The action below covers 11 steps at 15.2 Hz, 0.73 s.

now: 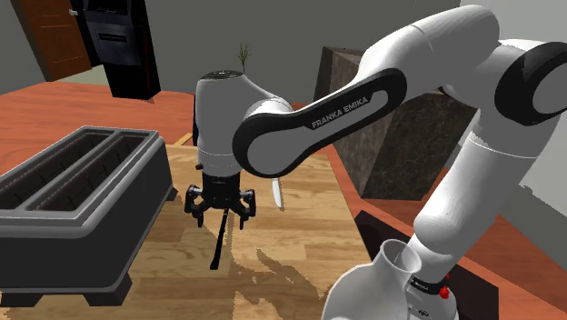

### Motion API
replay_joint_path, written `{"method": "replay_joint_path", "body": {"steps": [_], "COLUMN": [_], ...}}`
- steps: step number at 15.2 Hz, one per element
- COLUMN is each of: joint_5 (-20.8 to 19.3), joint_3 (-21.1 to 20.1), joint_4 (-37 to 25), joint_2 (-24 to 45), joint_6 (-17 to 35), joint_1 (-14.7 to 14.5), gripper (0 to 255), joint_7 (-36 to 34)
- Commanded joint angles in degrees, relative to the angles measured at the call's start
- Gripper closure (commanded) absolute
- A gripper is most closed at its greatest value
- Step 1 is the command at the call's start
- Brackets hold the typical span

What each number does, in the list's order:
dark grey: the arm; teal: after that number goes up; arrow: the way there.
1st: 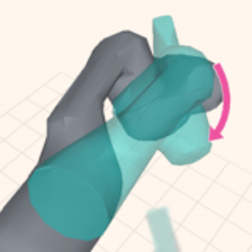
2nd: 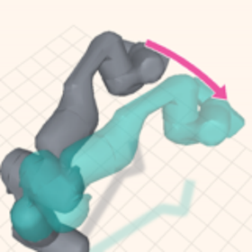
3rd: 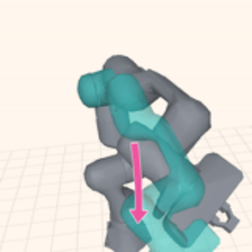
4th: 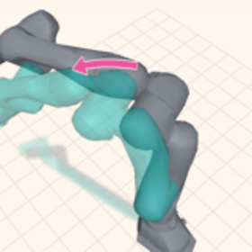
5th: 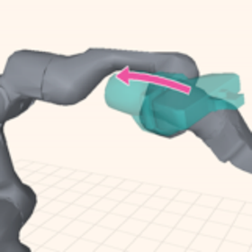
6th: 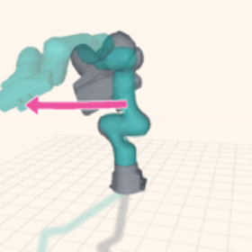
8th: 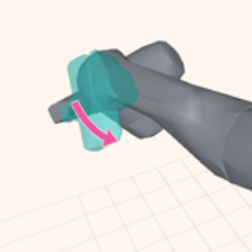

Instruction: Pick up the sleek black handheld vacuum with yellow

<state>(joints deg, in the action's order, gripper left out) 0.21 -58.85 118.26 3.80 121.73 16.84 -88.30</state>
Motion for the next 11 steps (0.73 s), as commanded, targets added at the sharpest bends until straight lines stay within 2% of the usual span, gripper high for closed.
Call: {"method": "replay_joint_path", "body": {"steps": [1,3,4,11], "joint_5": [-1.26,-1.59,-1.69,-1.69], "joint_3": [0.08,0.14,0.12,0.11], "joint_4": [0.90,1.14,1.13,1.14], "joint_2": [1.22,1.55,1.64,1.64], "joint_6": [1.58,2.00,2.04,2.05], "joint_1": [-0.35,-0.46,-0.54,-0.55], "gripper": [0,0,255,255], "joint_7": [-0.90,-1.12,-1.26,-1.29]}}
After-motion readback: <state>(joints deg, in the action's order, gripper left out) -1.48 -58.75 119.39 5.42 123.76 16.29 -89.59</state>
